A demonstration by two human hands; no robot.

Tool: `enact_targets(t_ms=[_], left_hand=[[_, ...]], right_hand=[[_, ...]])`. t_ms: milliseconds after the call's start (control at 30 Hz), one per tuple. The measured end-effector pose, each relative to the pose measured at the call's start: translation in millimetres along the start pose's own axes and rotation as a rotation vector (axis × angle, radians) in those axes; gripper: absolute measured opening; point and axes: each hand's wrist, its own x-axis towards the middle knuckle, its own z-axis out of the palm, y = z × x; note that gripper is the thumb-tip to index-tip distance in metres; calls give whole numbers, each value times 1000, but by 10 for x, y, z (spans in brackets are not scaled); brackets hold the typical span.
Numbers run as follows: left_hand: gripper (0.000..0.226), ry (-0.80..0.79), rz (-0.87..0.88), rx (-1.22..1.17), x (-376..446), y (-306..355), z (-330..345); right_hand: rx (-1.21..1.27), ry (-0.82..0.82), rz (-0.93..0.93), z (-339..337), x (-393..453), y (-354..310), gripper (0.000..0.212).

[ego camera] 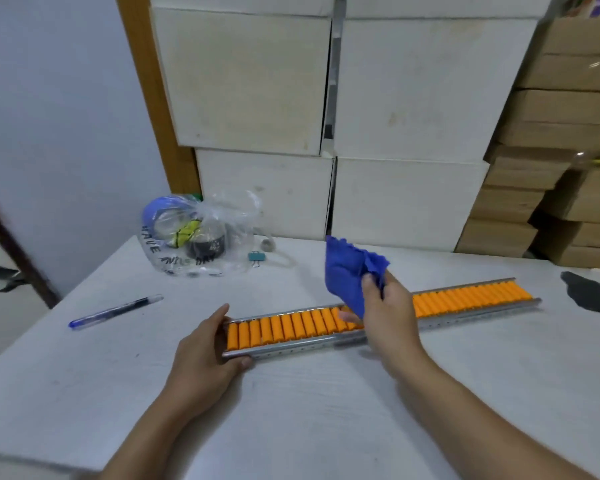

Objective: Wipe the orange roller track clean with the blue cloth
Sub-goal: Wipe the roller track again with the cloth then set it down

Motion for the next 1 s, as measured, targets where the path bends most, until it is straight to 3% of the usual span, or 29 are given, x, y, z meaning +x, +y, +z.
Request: enact_targets(t_ms=[133,233,267,333,400,467,633,833,1000], left_hand=[[82,-16,-12,-42,-23,17,-26],[25,21,-30,-80,-47,11,-22],[23,32,-31,-86,-48,12,-20],[45,17,-27,-105,-49,38,-27],[62,14,-31,-124,-35,45,-32],[70,11,-38,-136,-16,32,-18],[102,-37,-63,-123,12,-118,5],[77,-5,20,-69,30,-145,13],[73,-1,28,-64,19,-112,11]], right_hand=[[-222,-353,-239,670,-359,97,27],[-551,-555,-568,991,-478,310,51],[-599,-596,-622,1051,-482,363,52],[-668,-646,-644,1107,-464,362,38],[-732,-611,-718,1108,-449,350,30],[-811,-568,-775,1069,-438,371,40],[-911,-480,-713,758,-330,460,44],[-962,-362,-550,65,-122,598,47],[-1006,-211,-414,-601,143,729,41]])
